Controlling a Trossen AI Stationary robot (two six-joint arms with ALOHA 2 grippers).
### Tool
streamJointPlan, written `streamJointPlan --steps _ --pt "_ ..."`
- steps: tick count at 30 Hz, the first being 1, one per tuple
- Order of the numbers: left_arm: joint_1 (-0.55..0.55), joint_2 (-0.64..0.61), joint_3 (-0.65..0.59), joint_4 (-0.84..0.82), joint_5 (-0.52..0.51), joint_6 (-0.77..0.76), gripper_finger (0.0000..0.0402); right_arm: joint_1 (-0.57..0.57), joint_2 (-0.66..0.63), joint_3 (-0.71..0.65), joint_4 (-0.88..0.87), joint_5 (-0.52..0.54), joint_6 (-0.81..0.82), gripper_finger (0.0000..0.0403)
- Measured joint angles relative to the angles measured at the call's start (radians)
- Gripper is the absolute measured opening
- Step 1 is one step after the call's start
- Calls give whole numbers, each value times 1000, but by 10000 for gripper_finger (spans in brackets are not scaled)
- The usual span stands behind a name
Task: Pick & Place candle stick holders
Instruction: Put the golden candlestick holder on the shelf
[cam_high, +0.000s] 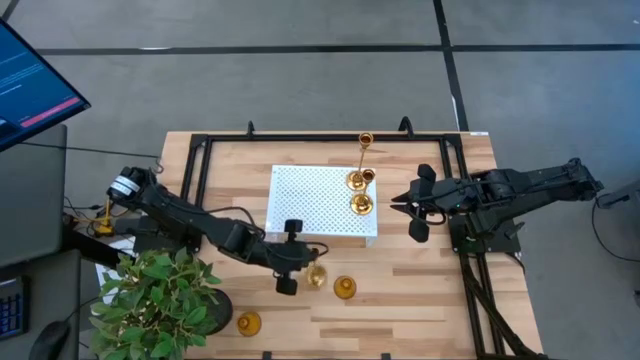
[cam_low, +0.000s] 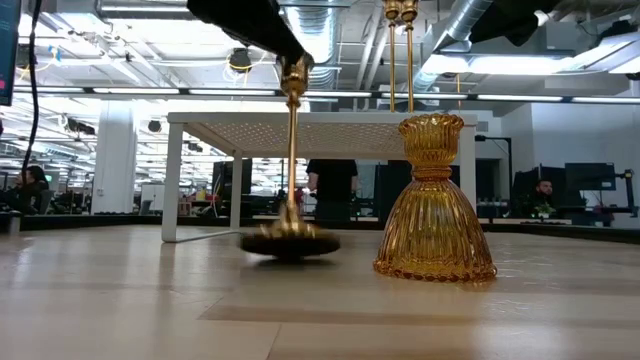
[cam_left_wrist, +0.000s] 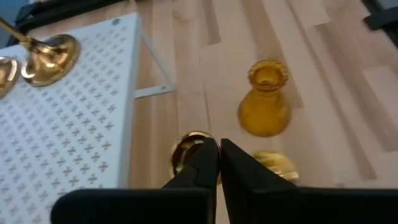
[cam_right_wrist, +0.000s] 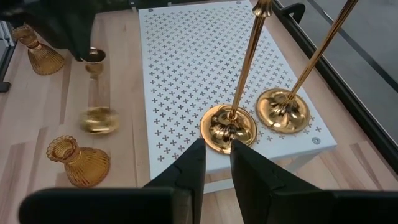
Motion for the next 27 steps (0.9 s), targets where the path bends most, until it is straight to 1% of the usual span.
streamJointPlan --steps 6,12,17,23,27 --pt "2 0 52 -3 -8 24 6 0 0 0 -16 0 0 65" --pt "9 -1 104 -47 -17 64 6 0 0 0 -16 0 1 65" --pt "9 -2 180 -123 -20 81 6 0 0 0 -16 0 2 65" --pt "10 -3 311 -228 -27 99 6 0 0 0 -16 0 0 65" --pt "10 -3 398 -272 -52 153 6 0 0 0 -16 0 -5 65"
